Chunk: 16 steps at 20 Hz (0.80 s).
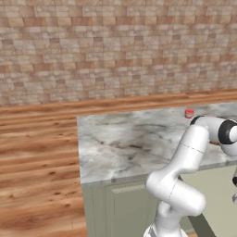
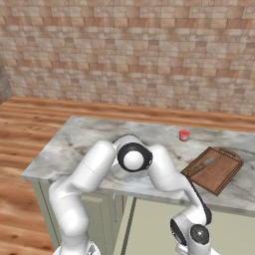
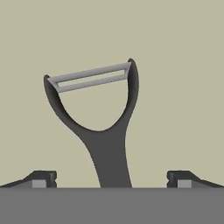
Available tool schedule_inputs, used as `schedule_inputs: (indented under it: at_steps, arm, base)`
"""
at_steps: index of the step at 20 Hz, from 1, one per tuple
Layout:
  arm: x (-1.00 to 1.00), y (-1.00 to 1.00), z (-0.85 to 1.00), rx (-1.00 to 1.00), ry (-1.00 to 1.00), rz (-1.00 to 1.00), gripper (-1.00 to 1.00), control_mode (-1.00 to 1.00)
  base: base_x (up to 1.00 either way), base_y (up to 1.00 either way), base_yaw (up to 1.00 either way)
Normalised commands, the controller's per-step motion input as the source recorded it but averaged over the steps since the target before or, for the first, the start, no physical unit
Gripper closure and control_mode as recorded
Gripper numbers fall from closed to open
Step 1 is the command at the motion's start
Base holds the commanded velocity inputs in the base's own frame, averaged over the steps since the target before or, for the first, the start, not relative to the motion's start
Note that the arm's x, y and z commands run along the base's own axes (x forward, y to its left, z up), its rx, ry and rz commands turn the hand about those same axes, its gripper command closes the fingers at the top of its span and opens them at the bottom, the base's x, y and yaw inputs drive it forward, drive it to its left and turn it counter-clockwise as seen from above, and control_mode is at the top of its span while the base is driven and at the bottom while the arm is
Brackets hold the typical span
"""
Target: Open the drawer on the right and place the cutting tools on the cutting board.
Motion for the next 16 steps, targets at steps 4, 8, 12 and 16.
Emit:
schedule_inputs:
  at_steps: [4, 8, 12, 16]
  arm:
    - [0.00, 0.00, -0.07, 0.00, 0.00, 0.02, -1.00, -1.00]
    - [0.00, -0.04, 0.00, 0.00, 0.00, 0.00, -1.00, -1.00]
    - [0.02, -0.14, 0.07, 0.01, 0.00, 0.00, -1.00, -1.00]
    - [0.00, 0.00, 0.00, 0.00, 0.00, 0.00, -1.00, -1.00]
  base:
    - [0.00, 0.00, 0.00]
    - [0.00, 0.00, 0.00]
    - [0.00, 0.00, 0.00]
    - [0.00, 0.00, 0.00]
